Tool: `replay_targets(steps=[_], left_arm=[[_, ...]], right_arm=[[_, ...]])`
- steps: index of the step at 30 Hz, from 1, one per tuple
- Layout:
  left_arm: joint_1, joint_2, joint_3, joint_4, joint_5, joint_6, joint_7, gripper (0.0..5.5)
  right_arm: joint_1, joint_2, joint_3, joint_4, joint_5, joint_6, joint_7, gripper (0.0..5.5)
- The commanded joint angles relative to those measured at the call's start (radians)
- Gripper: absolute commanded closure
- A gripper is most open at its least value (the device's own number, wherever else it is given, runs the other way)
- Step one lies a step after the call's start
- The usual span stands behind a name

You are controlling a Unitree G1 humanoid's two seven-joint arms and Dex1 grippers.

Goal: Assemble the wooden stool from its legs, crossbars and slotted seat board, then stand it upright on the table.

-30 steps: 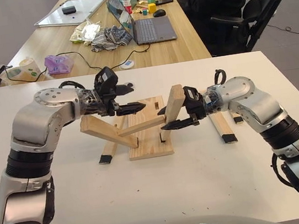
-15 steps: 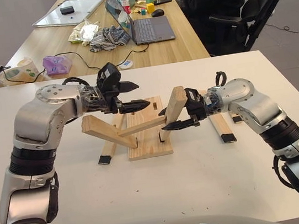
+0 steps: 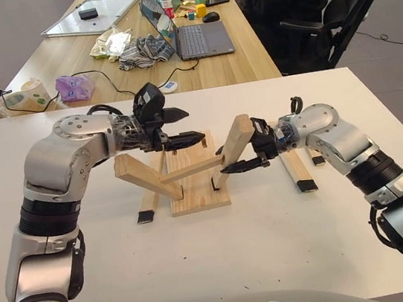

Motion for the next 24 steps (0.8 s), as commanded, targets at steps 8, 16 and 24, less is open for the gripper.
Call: replay_targets(steps=[8,16,24], left_arm=[[-0.016,-0.005,0.041,-0.015,-0.027,0.048,0.004,1.67],[0.001,-0.009,0.047,-0.023,-0.030,0.050,0.011,1.67],[-0.032,0.013,0.073,-0.121,-0.131,0.104,-0.056,2.31]], right_arm=[[0.258,-0.083,0.373,0.318,-0.442,0.162,-0.022,3.45],[0.281,-0.130,0.448,0.312,-0.524,0.115,0.012,3.45],[0.240,-0.123,0.426,0.316,-0.496,0.128,0.020,3.45]])
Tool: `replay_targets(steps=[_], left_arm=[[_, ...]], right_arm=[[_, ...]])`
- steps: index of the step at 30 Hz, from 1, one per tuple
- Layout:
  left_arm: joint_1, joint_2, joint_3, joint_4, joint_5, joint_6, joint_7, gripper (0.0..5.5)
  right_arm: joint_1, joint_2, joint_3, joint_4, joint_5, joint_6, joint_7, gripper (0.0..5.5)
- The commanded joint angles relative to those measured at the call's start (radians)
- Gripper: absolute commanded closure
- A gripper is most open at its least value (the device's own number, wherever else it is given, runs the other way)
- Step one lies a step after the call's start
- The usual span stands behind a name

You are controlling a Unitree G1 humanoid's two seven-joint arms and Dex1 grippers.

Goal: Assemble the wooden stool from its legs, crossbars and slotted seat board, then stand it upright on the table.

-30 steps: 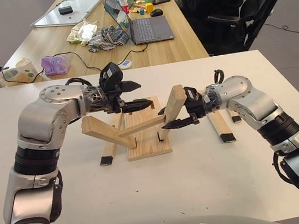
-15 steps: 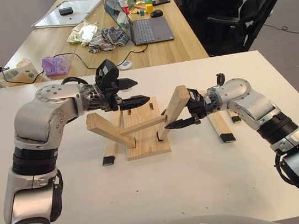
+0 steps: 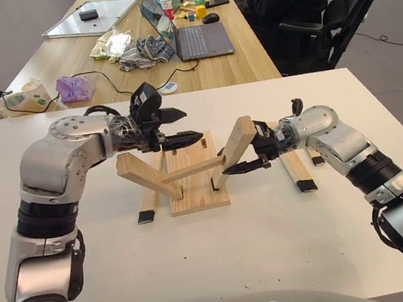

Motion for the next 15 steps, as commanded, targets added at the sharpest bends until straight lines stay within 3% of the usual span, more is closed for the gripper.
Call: replay_targets(steps=[1,3,8,15], left_arm=[[-0.089,0.015,0.075,-0.062,-0.129,0.102,-0.046,2.44],[-0.206,0.029,0.042,0.000,-0.143,0.197,-0.059,2.90],[-0.434,-0.008,-0.169,0.047,-0.181,0.505,-0.098,3.10],[-0.467,0.189,-0.466,-0.117,-0.030,0.409,-0.232,3.10]], right_arm=[[0.254,-0.119,0.399,0.264,-0.494,0.210,0.005,3.45],[0.260,-0.119,0.400,0.260,-0.490,0.213,0.002,3.45],[0.265,-0.102,0.399,0.257,-0.479,0.229,-0.015,3.45],[0.263,-0.081,0.396,0.273,-0.472,0.233,-0.030,3.45]])
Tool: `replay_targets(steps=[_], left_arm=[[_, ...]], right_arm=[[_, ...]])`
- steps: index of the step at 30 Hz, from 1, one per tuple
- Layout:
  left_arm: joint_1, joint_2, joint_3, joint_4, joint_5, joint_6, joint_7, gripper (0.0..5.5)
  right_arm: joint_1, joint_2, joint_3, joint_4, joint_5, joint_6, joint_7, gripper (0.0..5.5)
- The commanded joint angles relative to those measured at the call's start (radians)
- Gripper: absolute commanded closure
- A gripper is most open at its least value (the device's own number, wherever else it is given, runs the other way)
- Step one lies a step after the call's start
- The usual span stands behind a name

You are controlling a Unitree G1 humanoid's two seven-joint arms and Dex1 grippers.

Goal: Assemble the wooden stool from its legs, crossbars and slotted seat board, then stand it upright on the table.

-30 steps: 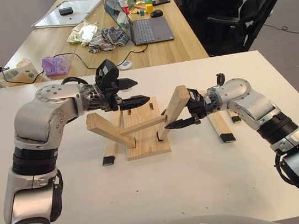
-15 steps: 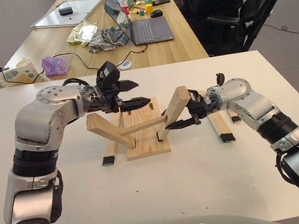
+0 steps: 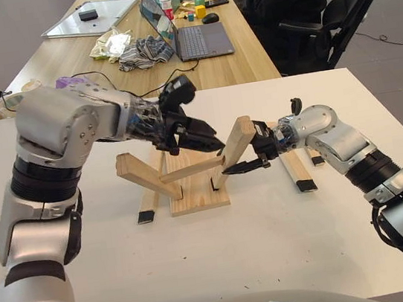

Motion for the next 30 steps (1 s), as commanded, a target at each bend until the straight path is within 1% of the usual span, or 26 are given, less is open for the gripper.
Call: replay_targets(steps=[1,4,6,11,15,19,20,24,25,27,30], left_arm=[[-0.125,0.196,-0.226,-0.157,0.109,-0.046,-0.131,3.10],[-0.123,0.259,-0.278,-0.176,0.192,-0.143,-0.183,3.10],[-0.117,0.275,-0.291,-0.164,0.236,-0.189,-0.197,3.10],[-0.085,0.258,-0.294,-0.148,0.301,-0.254,-0.190,3.10],[-0.021,0.253,-0.320,-0.188,0.356,-0.299,-0.164,3.10],[0.028,0.229,-0.346,-0.189,0.433,-0.362,-0.111,3.73],[0.040,0.222,-0.350,-0.187,0.448,-0.374,-0.101,4.01],[0.091,0.185,-0.358,-0.191,0.471,-0.377,-0.067,4.65],[0.100,0.175,-0.357,-0.190,0.474,-0.374,-0.061,4.89],[0.117,0.160,-0.361,-0.182,0.480,-0.371,-0.050,4.99],[0.134,0.148,-0.373,-0.170,0.500,-0.378,-0.032,4.99]], right_arm=[[0.270,-0.078,0.389,0.278,-0.473,0.230,-0.034,3.45],[0.276,-0.071,0.386,0.290,-0.470,0.226,-0.042,3.45],[0.278,-0.066,0.385,0.298,-0.469,0.220,-0.044,3.45],[0.285,-0.059,0.387,0.319,-0.469,0.206,-0.047,3.45],[0.283,-0.050,0.386,0.336,-0.471,0.196,-0.051,3.45],[0.279,-0.044,0.383,0.353,-0.470,0.184,-0.057,3.45],[0.277,-0.045,0.382,0.351,-0.468,0.185,-0.056,3.45],[0.267,-0.052,0.385,0.336,-0.459,0.193,-0.051,3.45],[0.266,-0.052,0.385,0.334,-0.458,0.194,-0.051,3.45],[0.265,-0.053,0.384,0.330,-0.456,0.197,-0.052,3.45],[0.264,-0.054,0.382,0.326,-0.452,0.201,-0.054,3.45]])
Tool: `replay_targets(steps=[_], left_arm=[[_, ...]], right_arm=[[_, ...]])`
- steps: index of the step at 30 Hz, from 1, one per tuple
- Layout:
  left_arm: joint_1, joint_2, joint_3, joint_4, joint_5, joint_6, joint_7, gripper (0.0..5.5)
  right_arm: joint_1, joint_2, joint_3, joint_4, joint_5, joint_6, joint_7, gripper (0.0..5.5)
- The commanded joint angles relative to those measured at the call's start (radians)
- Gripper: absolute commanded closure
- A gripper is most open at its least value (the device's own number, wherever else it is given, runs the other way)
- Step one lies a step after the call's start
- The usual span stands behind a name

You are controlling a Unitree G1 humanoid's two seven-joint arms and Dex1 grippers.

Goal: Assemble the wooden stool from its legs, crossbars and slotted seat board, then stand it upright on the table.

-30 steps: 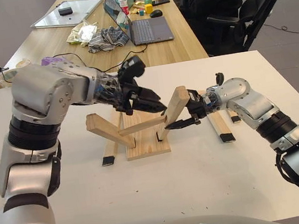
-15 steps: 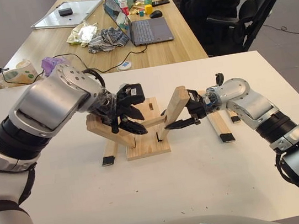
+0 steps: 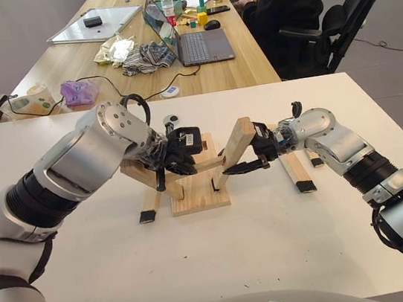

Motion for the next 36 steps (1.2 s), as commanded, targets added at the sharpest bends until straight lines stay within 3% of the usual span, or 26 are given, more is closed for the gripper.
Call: replay_targets(steps=[1,10,27,36], left_arm=[[0.098,-0.041,-0.051,0.015,0.079,-0.027,0.064,4.99],[0.122,-0.035,-0.097,-0.026,0.094,-0.008,0.035,5.02],[0.173,-0.023,-0.085,-0.138,0.047,0.088,0.034,5.05],[0.224,0.040,-0.145,-0.211,0.075,-0.013,-0.029,5.05]], right_arm=[[0.259,-0.060,0.366,0.273,-0.460,0.229,-0.035,3.45],[0.216,-0.080,0.368,0.198,-0.452,0.262,0.004,3.45],[0.016,-0.115,0.595,0.156,-0.622,0.203,0.308,3.45],[0.006,-0.117,0.664,0.169,-0.603,0.211,0.383,3.45]])
